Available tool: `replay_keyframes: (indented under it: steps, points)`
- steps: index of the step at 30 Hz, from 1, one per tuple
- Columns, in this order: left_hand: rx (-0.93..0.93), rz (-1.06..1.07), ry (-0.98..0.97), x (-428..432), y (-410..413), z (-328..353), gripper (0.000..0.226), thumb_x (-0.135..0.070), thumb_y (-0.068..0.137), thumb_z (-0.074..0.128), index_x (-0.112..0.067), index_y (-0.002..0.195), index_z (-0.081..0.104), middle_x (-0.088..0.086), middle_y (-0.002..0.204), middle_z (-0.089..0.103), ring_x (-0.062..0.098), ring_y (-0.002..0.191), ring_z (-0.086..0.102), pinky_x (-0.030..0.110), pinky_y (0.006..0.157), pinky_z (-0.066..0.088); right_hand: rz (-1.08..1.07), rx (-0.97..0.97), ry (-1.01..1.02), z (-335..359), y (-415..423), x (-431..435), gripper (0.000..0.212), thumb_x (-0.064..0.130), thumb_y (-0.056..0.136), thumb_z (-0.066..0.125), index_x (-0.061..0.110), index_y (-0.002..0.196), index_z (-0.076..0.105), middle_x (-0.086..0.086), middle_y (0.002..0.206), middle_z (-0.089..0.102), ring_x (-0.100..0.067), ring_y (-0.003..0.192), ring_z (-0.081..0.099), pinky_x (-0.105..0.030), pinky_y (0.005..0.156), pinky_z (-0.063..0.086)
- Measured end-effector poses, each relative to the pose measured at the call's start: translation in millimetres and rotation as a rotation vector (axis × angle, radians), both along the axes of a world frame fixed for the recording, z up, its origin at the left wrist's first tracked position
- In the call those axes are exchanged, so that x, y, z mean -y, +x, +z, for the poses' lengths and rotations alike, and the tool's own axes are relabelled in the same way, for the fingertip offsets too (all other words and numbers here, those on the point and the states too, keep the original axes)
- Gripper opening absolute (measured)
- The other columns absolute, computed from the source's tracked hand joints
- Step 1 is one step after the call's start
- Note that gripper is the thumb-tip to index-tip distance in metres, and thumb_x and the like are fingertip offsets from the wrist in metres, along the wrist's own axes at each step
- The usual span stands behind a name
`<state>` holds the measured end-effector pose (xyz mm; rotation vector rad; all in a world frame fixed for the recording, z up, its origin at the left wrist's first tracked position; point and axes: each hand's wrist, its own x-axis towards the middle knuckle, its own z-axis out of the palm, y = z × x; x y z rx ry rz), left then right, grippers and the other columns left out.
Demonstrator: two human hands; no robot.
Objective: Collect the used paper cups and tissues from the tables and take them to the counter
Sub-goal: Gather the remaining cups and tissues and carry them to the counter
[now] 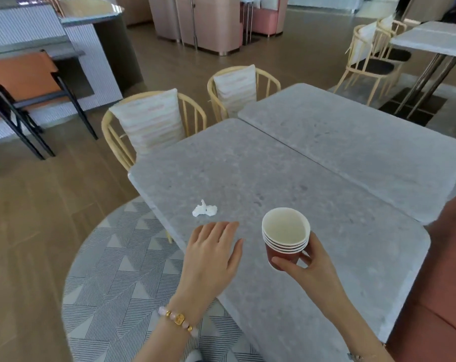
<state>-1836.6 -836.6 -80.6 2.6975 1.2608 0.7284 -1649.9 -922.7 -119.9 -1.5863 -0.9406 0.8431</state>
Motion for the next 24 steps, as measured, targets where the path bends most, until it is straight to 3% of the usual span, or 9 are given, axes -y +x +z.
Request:
replay_keyframes:
  steps: [9,13,19,24]
  points:
    - [-0.039,-0.085,0.012,-65.7,-87.3,-9.5,0.036,-0.034,0.089,0.041,-0.013,0.106,0.065,-0.002,0.096,0.069,0.019,0.087,0.065,0.035,0.08,0.05,-0.093,0.047,0.006,-0.5,-85.5,-46.7,0.066,0.014,0.065,0.084,0.058,0.104,0.053,0.032,0.107,0.063,0.009,0.1,0.06,-0.004,0.075,0.047]
    - [-0.04,-0.12,-0.002,-81.2,-106.9,-9.7,0.037,-0.034,0.09,0.041,-0.012,0.108,0.065,-0.001,0.097,0.069,0.02,0.089,0.065,0.036,0.081,0.05,-0.135,0.062,-0.006,5.6,-103.7,-57.2,0.065,0.014,0.066,0.084,0.054,0.105,0.051,0.037,0.105,0.061,0.013,0.1,0.058,-0.003,0.073,0.046]
    - [-0.021,-0.147,-0.014,-98.7,-118.5,-14.4,0.037,-0.033,0.089,0.04,-0.011,0.107,0.065,-0.001,0.095,0.069,0.021,0.087,0.065,0.036,0.078,0.052,-0.151,0.085,-0.031,14.3,-114.3,-72.5,0.066,0.019,0.066,0.083,0.062,0.103,0.048,0.039,0.105,0.059,0.014,0.099,0.057,-0.003,0.073,0.046]
    - [-0.003,-0.16,-0.013,-116.6,-114.1,-29.0,0.024,-0.024,0.085,0.062,-0.01,0.105,0.065,0.002,0.096,0.07,0.022,0.085,0.066,0.038,0.078,0.052,-0.16,0.062,-0.065,9.9,-111.4,-91.4,0.063,0.023,0.063,0.082,0.057,0.105,0.05,0.037,0.105,0.06,0.011,0.1,0.058,-0.009,0.074,0.048]
